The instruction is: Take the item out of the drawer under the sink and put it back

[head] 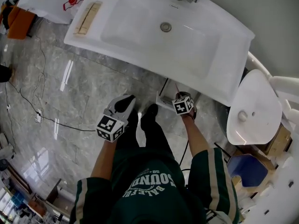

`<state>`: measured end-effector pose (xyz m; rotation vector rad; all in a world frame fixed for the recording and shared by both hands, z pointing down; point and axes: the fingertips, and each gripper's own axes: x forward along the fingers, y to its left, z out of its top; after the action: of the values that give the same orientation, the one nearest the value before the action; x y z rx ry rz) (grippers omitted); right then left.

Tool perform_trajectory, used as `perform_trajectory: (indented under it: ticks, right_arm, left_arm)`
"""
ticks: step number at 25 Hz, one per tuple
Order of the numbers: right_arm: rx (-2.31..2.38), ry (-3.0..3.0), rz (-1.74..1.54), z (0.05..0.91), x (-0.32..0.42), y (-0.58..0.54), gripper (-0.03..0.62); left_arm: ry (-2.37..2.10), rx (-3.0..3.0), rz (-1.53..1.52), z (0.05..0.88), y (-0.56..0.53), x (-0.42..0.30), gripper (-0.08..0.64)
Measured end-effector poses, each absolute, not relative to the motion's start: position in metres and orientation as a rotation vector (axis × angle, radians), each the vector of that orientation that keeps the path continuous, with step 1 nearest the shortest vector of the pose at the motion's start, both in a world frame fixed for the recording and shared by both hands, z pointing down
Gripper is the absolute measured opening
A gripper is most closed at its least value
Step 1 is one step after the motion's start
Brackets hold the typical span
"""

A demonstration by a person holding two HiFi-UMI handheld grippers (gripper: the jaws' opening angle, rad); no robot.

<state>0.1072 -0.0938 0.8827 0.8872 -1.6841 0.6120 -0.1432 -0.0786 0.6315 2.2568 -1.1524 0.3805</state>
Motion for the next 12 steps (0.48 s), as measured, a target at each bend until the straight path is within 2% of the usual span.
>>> perform_trajectory:
  ticks: [12]
  right_arm:
    - [0.95,-1.862,0.577,0.779,0.077,-0.068,0.051]
  left_arm:
    - [-1.138,2.365,0.334,0.578,-0.085,-0.131,0.072]
